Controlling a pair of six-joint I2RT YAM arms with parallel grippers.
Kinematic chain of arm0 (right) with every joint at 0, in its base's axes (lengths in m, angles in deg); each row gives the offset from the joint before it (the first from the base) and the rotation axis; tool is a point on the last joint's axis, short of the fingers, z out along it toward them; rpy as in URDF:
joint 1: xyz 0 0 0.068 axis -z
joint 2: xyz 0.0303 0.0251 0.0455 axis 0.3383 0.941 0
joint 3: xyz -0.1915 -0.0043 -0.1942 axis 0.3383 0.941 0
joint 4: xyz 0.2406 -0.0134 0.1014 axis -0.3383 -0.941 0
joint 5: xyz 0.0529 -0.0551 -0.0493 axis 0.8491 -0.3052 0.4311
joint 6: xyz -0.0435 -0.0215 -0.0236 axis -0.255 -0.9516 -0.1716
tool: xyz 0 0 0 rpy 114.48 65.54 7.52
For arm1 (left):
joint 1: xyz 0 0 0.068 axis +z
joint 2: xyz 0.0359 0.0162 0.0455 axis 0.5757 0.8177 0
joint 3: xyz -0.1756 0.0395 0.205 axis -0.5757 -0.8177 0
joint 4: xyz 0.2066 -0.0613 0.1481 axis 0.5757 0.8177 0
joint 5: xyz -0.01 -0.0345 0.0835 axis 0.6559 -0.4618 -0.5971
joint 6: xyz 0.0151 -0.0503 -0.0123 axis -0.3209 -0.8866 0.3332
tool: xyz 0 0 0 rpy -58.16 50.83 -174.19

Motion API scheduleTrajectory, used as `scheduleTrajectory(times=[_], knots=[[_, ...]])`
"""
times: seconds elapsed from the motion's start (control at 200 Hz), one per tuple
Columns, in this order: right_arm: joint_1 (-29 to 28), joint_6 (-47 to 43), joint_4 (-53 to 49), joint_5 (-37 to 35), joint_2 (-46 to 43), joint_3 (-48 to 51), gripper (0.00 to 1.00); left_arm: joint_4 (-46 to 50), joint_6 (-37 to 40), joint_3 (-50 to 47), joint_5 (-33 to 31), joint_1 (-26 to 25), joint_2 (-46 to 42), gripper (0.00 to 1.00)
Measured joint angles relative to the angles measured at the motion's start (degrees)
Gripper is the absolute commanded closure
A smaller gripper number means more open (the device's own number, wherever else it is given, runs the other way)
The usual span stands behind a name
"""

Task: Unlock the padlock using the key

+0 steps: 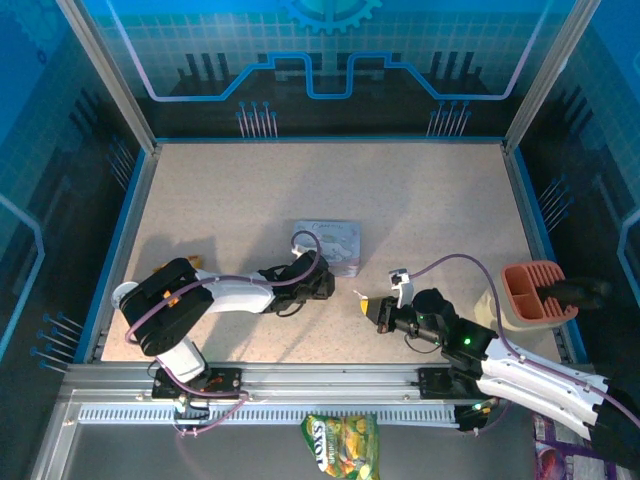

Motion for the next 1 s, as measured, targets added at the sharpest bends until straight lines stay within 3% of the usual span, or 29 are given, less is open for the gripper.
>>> scheduleTrajectory(times=[0.66, 1.001], knots=[[0.0, 1.6, 0.1, 0.4, 1.7, 0.0, 1.0, -1.0, -1.3, -0.7, 5.6, 0.0, -2.1, 0.75], [0.0, 2.7, 1.8, 1.0, 3.3, 0.0, 1.0, -8.2, -4.5, -7.3, 7.2, 1.3, -3.6, 0.64]])
